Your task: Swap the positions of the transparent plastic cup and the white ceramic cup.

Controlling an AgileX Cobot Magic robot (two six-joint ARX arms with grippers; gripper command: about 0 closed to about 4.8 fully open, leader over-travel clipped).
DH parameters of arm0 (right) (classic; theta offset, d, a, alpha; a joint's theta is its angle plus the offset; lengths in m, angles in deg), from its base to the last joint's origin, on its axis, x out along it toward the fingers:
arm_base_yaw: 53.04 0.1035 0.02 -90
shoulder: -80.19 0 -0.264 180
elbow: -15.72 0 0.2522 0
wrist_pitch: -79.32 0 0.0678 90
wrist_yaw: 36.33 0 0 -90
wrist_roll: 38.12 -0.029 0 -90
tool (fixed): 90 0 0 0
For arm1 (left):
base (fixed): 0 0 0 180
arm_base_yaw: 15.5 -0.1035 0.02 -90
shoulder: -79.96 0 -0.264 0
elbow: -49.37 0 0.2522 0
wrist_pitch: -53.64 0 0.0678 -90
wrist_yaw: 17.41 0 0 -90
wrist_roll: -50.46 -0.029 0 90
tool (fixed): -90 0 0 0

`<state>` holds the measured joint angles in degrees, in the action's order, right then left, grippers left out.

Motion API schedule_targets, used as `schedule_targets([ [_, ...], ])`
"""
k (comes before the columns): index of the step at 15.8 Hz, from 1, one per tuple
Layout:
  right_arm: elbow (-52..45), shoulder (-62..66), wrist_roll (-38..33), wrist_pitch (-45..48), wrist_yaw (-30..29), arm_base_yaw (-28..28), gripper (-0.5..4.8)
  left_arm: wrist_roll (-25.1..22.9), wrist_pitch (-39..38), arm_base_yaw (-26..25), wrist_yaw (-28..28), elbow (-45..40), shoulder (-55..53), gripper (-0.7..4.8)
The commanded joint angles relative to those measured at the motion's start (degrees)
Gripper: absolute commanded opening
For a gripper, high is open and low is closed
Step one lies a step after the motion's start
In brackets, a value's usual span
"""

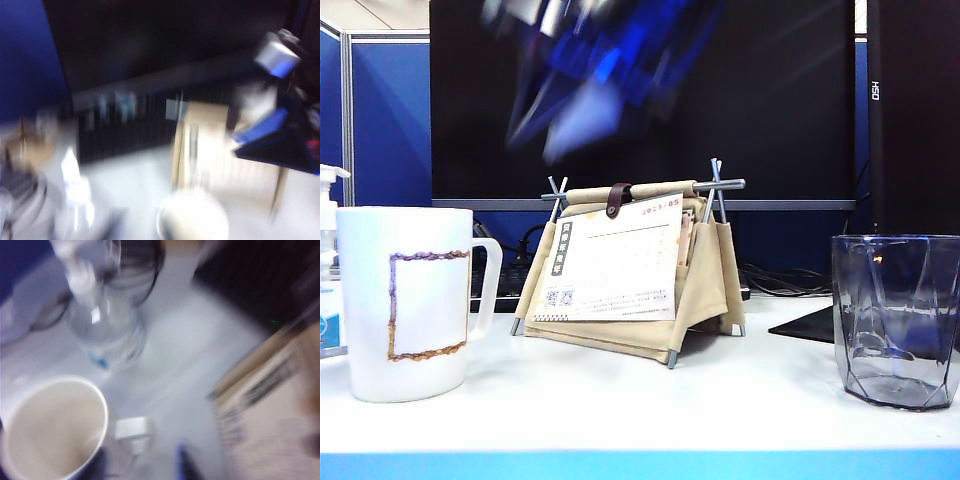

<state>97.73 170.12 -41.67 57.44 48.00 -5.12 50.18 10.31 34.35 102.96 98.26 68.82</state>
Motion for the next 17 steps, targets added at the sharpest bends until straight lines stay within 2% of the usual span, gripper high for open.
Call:
schedule_targets([
  [1, 0.3, -13.6, 5.0, -4.8, 4.3, 0.1, 0.64, -3.8, 6.3, 0.0, -2.0, 0.4, 8.8, 0.50],
  [2, -0.1, -19.3, 5.4, -6.2, 4.7, 0.1, 0.24, -3.8, 6.2, 0.1, -2.2, 0.5, 11.0, 0.42],
  [4, -1.4, -27.7, 6.7, -6.8, 5.6, 0.0, -0.05, -4.6, 2.6, -0.1, -2.3, 2.3, 10.8, 0.14],
  [7, -10.1, -45.1, 8.4, -8.0, 14.5, 0.7, -0.05, -5.4, 2.1, -0.1, -0.9, 0.7, 10.8, 0.14],
  [8, -15.9, -52.9, 7.9, -9.0, 16.8, 0.7, -0.05, -5.3, 3.3, -0.1, -1.2, -1.0, 10.8, 0.14],
  [10, -26.3, -65.4, 1.9, -9.1, 17.6, 0.7, -0.05, -4.5, 3.6, -0.1, -2.1, -4.2, 10.8, 0.10],
  [13, -40.7, -85.1, -7.0, -8.7, 18.1, 0.6, -0.05, 5.5, 6.6, -0.1, -4.6, -11.9, 10.8, -0.06],
  [14, -45.7, -89.5, -8.9, -8.0, 19.9, 0.9, -0.04, 9.2, 10.7, -0.1, -7.9, -16.4, 10.8, -0.06],
  [15, -47.2, -88.8, -11.0, -9.7, 21.0, 0.4, -0.03, 9.8, 13.0, -0.2, -8.5, -19.3, 10.8, -0.06],
  [16, -49.7, -86.5, -12.6, -8.6, 21.2, 0.6, -0.03, 11.9, 14.8, -0.3, -11.4, -22.6, 10.6, -0.05],
  [17, -50.8, -85.5, -13.6, -8.1, 21.2, 0.6, -0.03, 13.0, 15.9, -0.4, -9.7, -24.4, 10.7, -0.05],
])
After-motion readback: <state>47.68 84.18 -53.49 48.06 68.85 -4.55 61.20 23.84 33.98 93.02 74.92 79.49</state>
